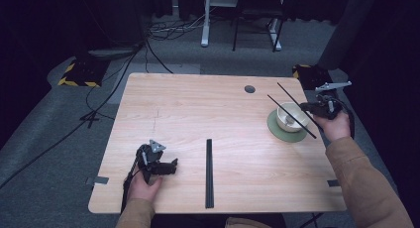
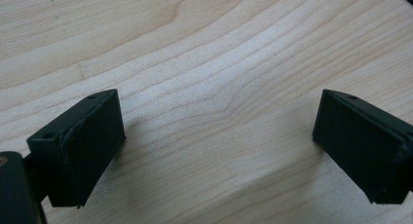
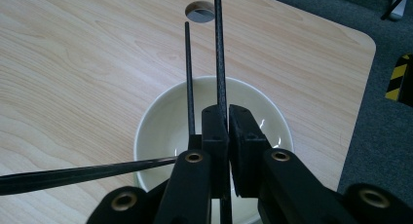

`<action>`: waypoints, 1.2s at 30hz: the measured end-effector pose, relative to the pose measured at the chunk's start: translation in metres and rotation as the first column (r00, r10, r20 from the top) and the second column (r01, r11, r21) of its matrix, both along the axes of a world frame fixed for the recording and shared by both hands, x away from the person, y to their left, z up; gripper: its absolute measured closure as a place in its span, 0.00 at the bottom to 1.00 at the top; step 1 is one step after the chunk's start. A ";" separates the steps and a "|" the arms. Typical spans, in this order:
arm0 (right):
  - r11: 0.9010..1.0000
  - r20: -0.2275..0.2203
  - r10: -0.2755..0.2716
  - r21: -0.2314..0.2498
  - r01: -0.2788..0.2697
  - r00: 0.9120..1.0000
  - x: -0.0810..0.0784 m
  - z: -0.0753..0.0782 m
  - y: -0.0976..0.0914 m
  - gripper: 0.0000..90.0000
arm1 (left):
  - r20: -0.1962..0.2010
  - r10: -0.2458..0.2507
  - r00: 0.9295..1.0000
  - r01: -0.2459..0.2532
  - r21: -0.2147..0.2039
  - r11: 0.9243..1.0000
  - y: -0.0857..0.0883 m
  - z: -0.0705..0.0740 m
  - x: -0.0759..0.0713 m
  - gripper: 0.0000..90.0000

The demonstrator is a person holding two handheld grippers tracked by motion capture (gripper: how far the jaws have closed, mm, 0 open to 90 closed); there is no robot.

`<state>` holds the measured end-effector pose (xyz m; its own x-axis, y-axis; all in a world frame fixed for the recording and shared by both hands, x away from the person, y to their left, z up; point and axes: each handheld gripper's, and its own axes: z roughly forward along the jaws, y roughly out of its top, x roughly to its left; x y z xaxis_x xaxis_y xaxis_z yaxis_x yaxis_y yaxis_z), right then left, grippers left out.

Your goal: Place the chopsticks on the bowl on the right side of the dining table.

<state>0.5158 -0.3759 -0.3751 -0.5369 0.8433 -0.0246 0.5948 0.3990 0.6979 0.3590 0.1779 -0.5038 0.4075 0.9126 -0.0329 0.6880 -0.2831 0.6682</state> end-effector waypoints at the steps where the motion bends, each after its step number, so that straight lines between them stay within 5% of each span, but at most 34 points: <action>1: 1.000 -0.005 0.001 0.003 -0.001 1.000 0.002 -0.002 0.000 0.96 | 0.000 0.000 1.000 0.000 0.000 1.000 0.000 0.000 0.000 0.06; 14: 0.999 -0.043 0.030 -0.029 -0.031 0.999 0.017 -0.026 0.003 0.95 | 0.000 0.001 1.000 -0.001 -0.002 1.000 0.000 0.000 0.000 0.06; 28: 0.999 -0.085 0.046 -0.018 -0.048 0.995 0.019 -0.032 0.008 0.95 | 0.000 0.002 1.000 -0.002 -0.001 1.000 0.000 0.000 0.000 0.06; 36: 0.998 -0.033 0.052 0.032 -0.051 0.998 0.017 -0.026 0.007 0.73 | 0.001 0.004 1.000 -0.004 -0.001 1.000 0.000 0.000 0.000 0.05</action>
<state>0.5328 -0.3691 -0.4016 -0.5799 0.8144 0.0203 0.5971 0.4079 0.6907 0.3594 0.1775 -0.5039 0.4035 0.9143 -0.0339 0.6888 -0.2791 0.6690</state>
